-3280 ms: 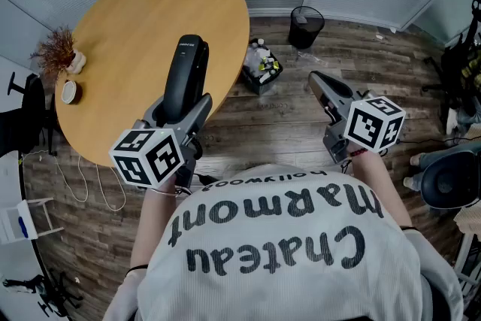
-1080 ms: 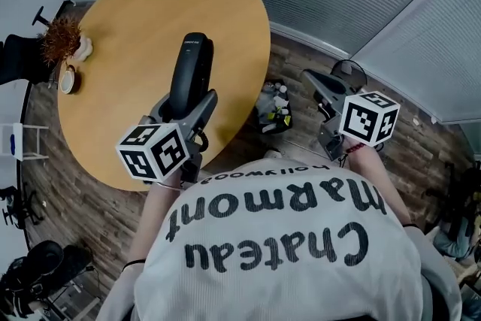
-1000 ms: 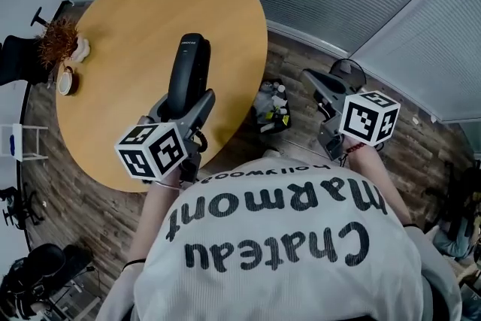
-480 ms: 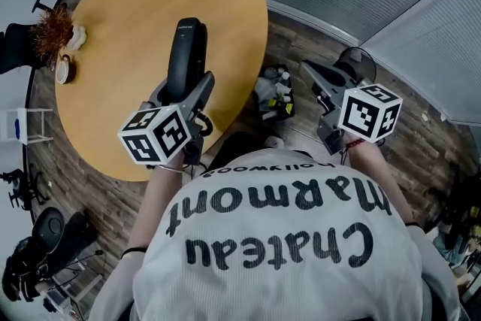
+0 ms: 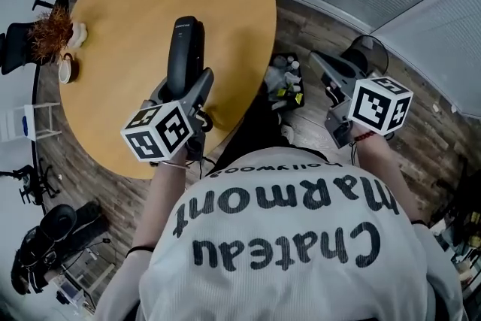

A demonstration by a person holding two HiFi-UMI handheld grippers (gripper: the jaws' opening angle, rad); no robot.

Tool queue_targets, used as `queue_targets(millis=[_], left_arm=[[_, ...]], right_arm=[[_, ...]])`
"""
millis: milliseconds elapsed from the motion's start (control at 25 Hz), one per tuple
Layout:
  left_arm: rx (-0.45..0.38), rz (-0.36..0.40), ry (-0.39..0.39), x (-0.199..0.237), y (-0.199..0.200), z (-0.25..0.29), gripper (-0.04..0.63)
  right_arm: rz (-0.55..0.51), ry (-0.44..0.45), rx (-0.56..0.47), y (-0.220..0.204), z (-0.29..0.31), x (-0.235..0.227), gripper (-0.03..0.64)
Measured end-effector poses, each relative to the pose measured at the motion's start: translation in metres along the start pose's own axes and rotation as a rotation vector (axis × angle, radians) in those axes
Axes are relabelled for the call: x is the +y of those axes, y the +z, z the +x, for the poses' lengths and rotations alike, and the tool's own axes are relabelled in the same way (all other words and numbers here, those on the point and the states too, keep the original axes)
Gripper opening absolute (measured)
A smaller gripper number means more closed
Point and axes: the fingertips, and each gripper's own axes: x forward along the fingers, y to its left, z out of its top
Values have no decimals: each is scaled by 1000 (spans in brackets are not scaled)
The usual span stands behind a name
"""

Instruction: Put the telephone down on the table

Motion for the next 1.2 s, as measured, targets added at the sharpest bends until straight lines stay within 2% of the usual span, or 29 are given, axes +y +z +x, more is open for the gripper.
queue_targets(millis=[240, 800, 1200], left_arm=[[36, -13, 6, 8, -9, 31, 310], [116, -39, -33, 46, -26, 74, 309], [172, 17, -25, 61, -33, 86, 310]], right_arm=[[22, -11, 16, -8, 4, -13, 15], [47, 3, 118, -26, 65, -11, 14], [51, -31, 130, -21, 76, -15, 15]])
